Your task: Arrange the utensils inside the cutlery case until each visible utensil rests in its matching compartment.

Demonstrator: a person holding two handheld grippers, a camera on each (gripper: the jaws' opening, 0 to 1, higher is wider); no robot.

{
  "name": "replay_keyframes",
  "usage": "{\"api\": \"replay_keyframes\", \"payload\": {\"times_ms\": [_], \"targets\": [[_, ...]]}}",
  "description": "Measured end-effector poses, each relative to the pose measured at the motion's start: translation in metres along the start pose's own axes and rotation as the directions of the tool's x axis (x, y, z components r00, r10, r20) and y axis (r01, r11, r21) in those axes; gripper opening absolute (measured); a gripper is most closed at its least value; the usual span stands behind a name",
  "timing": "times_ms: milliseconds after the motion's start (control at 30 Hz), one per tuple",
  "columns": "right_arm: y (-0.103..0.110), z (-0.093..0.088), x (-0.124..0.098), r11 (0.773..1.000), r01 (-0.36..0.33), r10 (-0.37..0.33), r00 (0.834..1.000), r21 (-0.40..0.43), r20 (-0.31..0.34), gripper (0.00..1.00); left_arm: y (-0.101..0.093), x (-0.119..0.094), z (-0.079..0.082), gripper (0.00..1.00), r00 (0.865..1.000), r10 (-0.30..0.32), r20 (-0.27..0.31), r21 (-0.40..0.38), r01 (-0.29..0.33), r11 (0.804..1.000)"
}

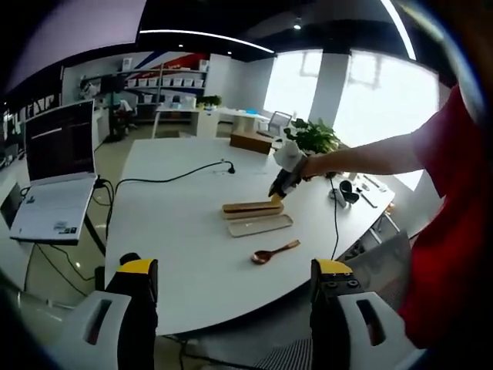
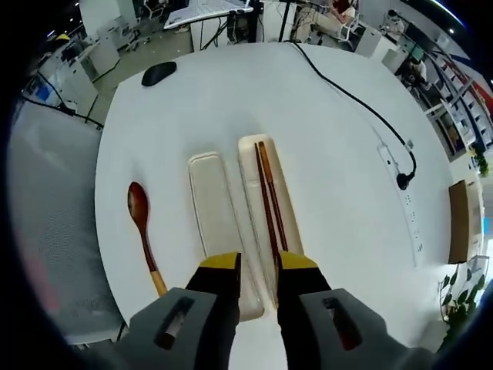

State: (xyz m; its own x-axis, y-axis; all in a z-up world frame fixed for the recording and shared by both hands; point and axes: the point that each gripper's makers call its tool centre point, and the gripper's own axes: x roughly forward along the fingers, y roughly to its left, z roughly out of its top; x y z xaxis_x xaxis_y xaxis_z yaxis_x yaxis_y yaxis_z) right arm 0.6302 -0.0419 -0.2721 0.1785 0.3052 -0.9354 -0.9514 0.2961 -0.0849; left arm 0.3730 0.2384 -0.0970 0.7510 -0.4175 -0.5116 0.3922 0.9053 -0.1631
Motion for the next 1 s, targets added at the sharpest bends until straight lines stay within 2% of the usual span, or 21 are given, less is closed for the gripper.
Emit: {"api": "replay_keyframes", "payload": {"times_ms": [233, 400, 567, 800, 900, 1000], "targets": [[0.019, -0.004, -0.008, 1.0, 0.011, -0.011, 1.0, -0.011, -0.003, 0.15, 0.004, -0.006, 0.001, 0.84, 1.0, -0.017, -0.002, 0.021, 0.017, 1.0], [0.045, -0.006, -0.013, 1.0, 0.01, -0.01, 1.0, 0.005, 0.013, 0.16, 0.006, -0.004, 0.0, 0.84, 0.999, -0.036, 0.002, 0.015, 0.036, 0.999], [0.062, -0.009, -0.016, 1.0, 0.014, -0.014, 1.0, 0.001, 0.026, 0.16, 0.004, -0.004, 0.002, 0.84, 0.999, -0.051, 0.008, 0.032, 0.051, 0.998], [0.083, -0.01, -0.013, 0.999, 0.007, -0.005, 0.999, -0.039, 0.049, 0.17, 0.01, -0.007, 0.001, 0.84, 1.0, -0.019, 0.024, 0.026, 0.018, 0.999], [0.087, -0.009, -0.008, 0.996, 0.003, 0.002, 0.998, -0.085, 0.065, 0.21, 0.011, -0.007, 0.001, 0.84, 1.0, -0.003, 0.027, 0.028, 0.002, 1.0], [0.094, -0.009, -0.002, 0.996, -0.015, 0.022, 0.997, -0.087, 0.077, 0.23, 0.01, -0.009, 0.002, 0.84, 1.0, 0.01, 0.029, 0.034, -0.011, 0.999]]}}
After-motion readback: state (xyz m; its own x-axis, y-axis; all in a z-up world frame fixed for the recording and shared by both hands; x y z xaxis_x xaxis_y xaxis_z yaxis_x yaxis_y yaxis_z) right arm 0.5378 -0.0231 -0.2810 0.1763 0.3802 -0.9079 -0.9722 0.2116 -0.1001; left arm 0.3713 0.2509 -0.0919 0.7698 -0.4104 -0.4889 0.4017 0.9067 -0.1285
